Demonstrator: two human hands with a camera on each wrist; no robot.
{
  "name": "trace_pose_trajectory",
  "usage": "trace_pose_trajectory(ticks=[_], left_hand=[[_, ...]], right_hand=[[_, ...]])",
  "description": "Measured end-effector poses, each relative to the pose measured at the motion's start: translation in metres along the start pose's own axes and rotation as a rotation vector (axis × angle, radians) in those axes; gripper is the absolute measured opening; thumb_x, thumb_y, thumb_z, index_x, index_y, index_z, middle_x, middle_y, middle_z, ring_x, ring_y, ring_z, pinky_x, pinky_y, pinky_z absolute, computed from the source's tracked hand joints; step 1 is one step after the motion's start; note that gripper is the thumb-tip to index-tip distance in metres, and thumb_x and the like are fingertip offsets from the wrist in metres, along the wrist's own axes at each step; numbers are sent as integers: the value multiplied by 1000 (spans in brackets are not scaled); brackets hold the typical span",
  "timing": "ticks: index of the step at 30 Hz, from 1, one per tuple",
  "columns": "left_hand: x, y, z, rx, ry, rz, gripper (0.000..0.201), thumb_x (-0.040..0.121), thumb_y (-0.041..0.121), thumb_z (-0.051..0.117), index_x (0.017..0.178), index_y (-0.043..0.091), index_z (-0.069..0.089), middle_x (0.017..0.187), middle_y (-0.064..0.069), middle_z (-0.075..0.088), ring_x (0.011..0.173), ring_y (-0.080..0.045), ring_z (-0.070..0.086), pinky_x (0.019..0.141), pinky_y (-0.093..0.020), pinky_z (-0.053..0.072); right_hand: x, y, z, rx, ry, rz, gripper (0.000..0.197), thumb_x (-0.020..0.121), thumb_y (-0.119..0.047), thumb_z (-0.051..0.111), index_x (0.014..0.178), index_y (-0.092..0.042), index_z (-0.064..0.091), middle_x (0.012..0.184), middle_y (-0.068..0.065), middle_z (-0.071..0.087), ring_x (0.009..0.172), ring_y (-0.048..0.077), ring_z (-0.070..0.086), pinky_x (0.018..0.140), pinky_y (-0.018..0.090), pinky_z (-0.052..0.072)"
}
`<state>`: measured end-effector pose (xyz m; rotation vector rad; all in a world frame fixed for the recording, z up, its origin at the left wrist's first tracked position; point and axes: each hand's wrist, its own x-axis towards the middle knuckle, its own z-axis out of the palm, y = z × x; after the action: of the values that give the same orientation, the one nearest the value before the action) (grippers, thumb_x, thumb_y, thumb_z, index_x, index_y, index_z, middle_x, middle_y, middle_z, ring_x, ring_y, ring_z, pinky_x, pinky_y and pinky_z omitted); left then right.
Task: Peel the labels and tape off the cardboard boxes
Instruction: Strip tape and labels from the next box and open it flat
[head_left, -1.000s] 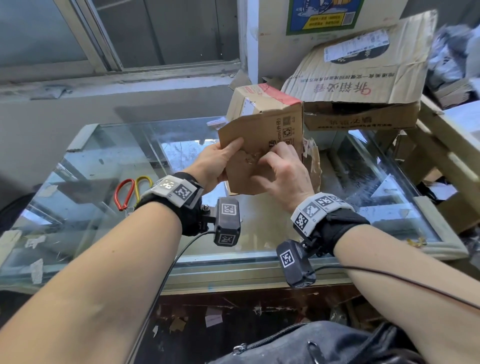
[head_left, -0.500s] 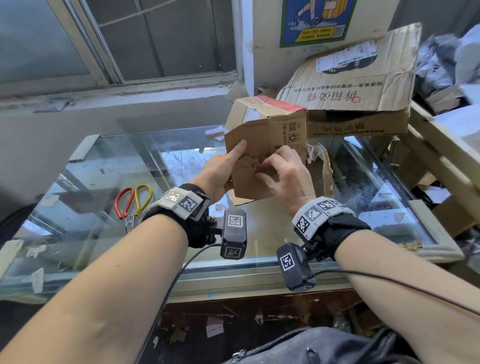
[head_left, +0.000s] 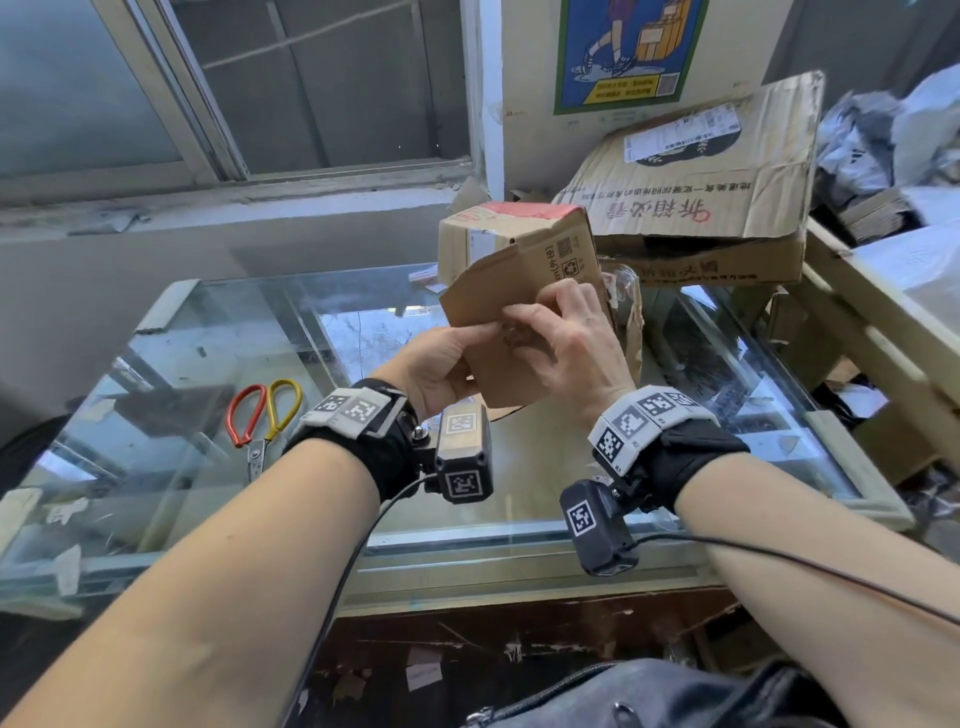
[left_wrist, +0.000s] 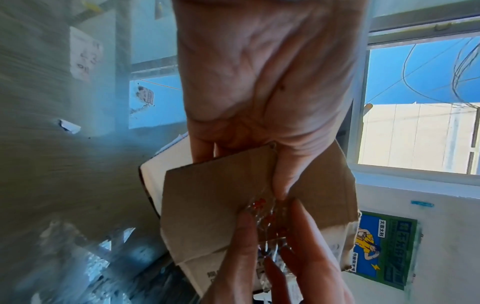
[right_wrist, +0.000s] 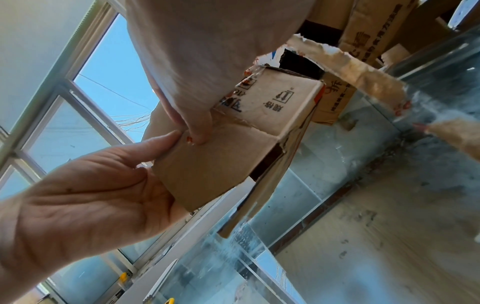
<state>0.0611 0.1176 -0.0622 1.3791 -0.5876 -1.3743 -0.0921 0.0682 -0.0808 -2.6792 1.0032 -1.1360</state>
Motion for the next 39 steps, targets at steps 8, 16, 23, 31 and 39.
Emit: trace_pose_trajectory(ticks=[8,16,23,31,39], left_hand=[[2,0,-5,66,-6,8,27,90,39,64,94,12,66,88,-6,69,85,-21,65,91,-42,53],[6,-2,-5,75,112,51,32,86,41,68,87,9,63,81,-7,66,73,-19,63,70,-32,55],[6,-1,-14,119,122,76,33,88,43,66,87,10,63,84,-7,67,76,-19,64,67,-31,54],[4,5,-25,123,96,103,36,84,40,71,94,6,67,94,-11,69,88,-25,66,83,-37,55],[1,4,-34,55,58,129,12,88,15,68,85,3,66,77,-9,69,72,-19,65,67,-29,54]], right_hand=[[6,-2,-2,102,-57,33,12,75,-10,75,87,-8,75,94,11,55,94,29,49,75,38,49],[21,-16,-2,35,-157,127,12,79,-18,74,83,-7,75,88,7,57,93,25,49,77,36,46],[27,-27,-4,-78,-266,62,16,86,-19,66,96,-8,69,98,8,54,102,25,46,84,32,37],[31,-35,-1,-131,-277,-43,10,83,-12,65,90,-5,64,94,13,55,93,33,48,79,42,39],[38,-40,2,-152,-262,-80,5,84,-12,64,86,-7,63,91,10,55,92,31,48,78,42,39]])
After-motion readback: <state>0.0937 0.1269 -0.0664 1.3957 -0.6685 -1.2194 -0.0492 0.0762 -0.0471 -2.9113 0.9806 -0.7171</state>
